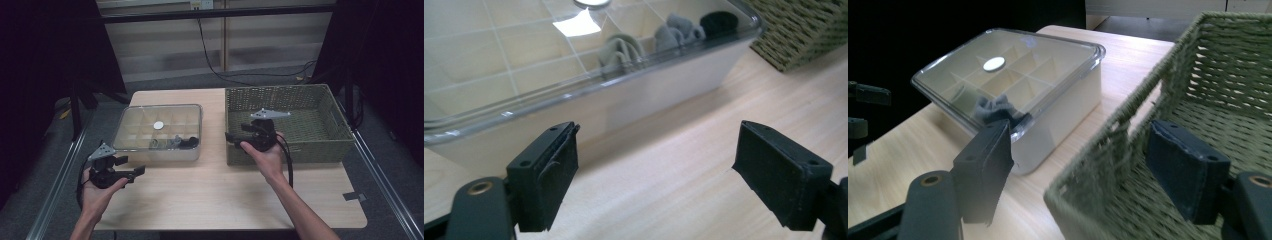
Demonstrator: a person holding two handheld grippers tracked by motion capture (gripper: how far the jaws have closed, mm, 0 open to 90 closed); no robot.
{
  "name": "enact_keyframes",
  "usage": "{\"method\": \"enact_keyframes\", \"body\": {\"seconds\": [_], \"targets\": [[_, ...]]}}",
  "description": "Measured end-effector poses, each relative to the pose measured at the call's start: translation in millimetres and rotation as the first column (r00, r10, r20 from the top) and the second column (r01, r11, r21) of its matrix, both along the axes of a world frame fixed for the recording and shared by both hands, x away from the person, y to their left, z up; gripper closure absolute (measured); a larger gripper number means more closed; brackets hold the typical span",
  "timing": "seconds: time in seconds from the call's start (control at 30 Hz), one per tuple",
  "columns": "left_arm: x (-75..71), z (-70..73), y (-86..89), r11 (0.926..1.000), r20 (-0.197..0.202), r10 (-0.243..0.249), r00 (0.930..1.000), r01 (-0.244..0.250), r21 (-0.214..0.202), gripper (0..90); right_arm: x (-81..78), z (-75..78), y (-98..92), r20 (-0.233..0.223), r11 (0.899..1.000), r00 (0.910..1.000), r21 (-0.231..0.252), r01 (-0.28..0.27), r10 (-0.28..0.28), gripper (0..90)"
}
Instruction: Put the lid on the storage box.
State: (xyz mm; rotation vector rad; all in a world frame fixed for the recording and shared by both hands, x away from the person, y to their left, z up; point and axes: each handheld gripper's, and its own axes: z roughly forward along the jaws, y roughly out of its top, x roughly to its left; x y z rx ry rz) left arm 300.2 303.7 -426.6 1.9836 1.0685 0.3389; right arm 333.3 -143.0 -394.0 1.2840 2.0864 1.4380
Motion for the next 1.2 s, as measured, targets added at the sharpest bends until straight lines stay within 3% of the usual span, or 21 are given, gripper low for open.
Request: {"method": "enact_keyframes", "body": {"seconds": [0.2,0.43,0.57,0.67,0.77,0.83,0.9,1.0,1.1,1.2], "targets": [[-15.4,-3.0,-9.0,0.999,-0.011,-0.043,0.999,0.043,-0.01,20.9,-16.0,-2.2,-17.6,-0.001,1.0,0.9999,-0.01,0.012,-0.012,25.4],[-28.0,-5.2,-23.8,0.9985,0.025,-0.036,0.9991,0.037,-0.04,21.9,-39.5,-5.6,-41.8,-0.002,0.999,0.9993,-0.019,0.038,-0.039,22.3],[-30.5,-7.7,-37.6,0.998,0.03,-0.058,0.9978,0.059,-0.023,20.1,-55.1,-10.8,-58.3,-0.002,0.998,0.9978,-0.016,0.066,-0.067,22.5],[-33.1,-12.1,-46.8,0.9966,0.016,-0.062,0.9979,0.063,-0.053,18.2,-66.1,-16.0,-69.6,-0.011,0.996,0.9965,-0.013,0.083,-0.083,22.8],[-35.0,-16.7,-59.3,0.9955,-0.007,-0.092,0.9958,0.092,-0.024,14.6,-76.2,-23.3,-81.5,-0.027,0.996,0.9955,-0.014,0.09,-0.09,22.8],[-36.4,-17.5,-61.9,0.9944,-0.02,-0.102,0.9946,0.101,-0.032,12.6,-83.0,-27.4,-86.4,-0.037,0.995,0.9947,-0.014,0.095,-0.096,22.7],[-39.4,-18.4,-65.8,0.9933,-0.023,-0.104,0.9943,0.102,-0.054,12.3,-90.5,-33.0,-91.7,-0.052,0.994,0.9929,-0.01,0.107,-0.108,22.5],[-43.6,-19.1,-70.3,0.9931,-0.013,-0.112,0.9936,0.111,-0.036,11.4,-100.2,-43.7,-100.2,-0.086,0.992,0.9886,0.002,0.124,-0.124,22.5],[-48.1,-20.7,-72.5,0.993,0.001,-0.11,0.9939,0.11,-0.043,11.1,-108.3,-46.5,-106.2,-0.088,0.991,0.987,0.003,0.135,-0.134,22.4],[-49.8,-24.2,-71.0,0.9905,-0.009,-0.115,0.9934,0.114,-0.077,10.2,-116.2,-49.2,-110.7,-0.079,0.989,0.986,0.002,0.147,-0.147,22.4]]}}
